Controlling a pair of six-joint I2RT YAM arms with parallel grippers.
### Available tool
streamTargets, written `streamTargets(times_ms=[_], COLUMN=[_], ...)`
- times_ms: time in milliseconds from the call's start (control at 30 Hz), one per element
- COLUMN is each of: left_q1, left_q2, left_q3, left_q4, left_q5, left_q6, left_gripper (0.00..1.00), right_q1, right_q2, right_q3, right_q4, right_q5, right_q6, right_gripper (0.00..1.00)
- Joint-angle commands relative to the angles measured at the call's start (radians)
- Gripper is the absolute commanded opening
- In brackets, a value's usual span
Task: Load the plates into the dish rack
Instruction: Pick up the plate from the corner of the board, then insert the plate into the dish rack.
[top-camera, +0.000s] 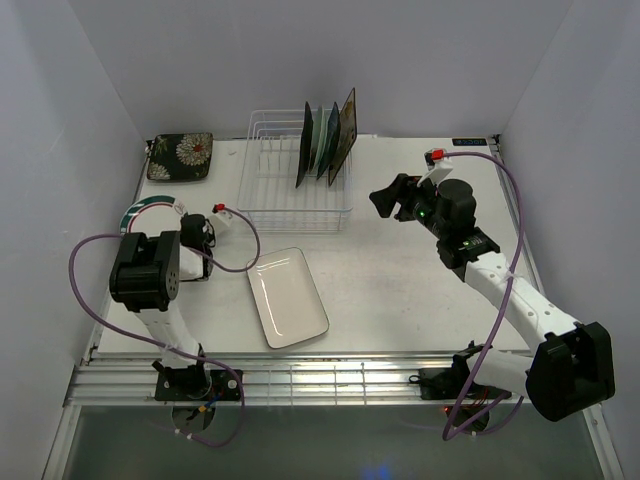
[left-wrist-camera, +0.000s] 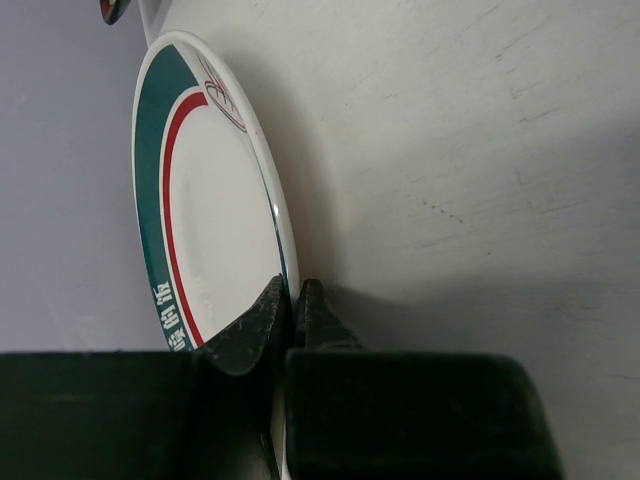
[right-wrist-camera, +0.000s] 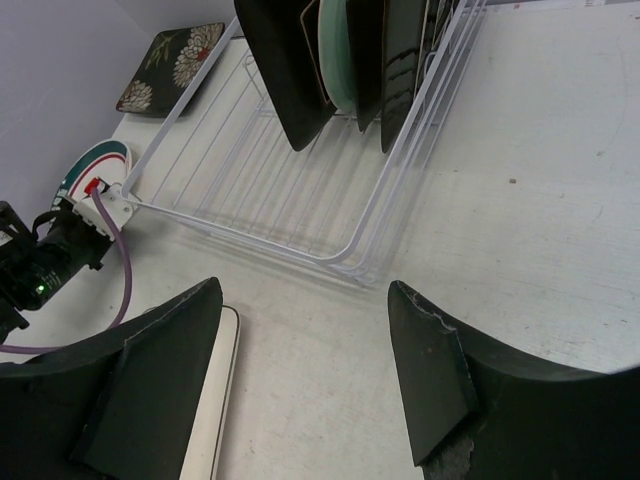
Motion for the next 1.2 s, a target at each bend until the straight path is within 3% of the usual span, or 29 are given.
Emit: streamTargets(times_ms=[0,133,400,533,733,867,1167], left_q1=[0.0,-0.014,-0.016,-0.016,-0.016,-0.014,-0.016], left_q2=[-0.076,-0.16,-0.433,-0.527,-0.579,-0.584,-0.555], left_q3=[-0.023,-0.021,0.146,0.267,0.388,0.505,0.759], left_q4=[-0.05,-0.125,-0.6,-0.763,-0.921,-1.046,-1.116], left_q5=[0.027,0.036,0.215,0.287,0.349,0.476,0.706], left_q6=[-0.035,-0.081,-0.335,-0.407,-0.467,-0.545,-0.71], left_gripper=[0.0,0.0,0.0,0.0,0.0,0.0,0.0], right_q1=[0.0,0.0,0.0,0.0,0.0,0.0,0.0], right_q2=[-0.018,-0.009,-0.001,-0.006,-0.018,-0.026,-0.047], right_q3=[0.002,0.009,-0.005,-0.012,-0.015,-0.017,-0.034], right_q4=[0.03,0.033,0.04,0.042,0.039,0.034,0.033], right_q5=[-0.002,-0.012,-0.012,-0.013,-0.013,-0.015,-0.009], right_q6=[-0.005,-0.003,0.006,0.007,0.006,0.006,0.012], right_gripper=[0.73,0.73,0.73,0.73,0.73,0.73,0.73])
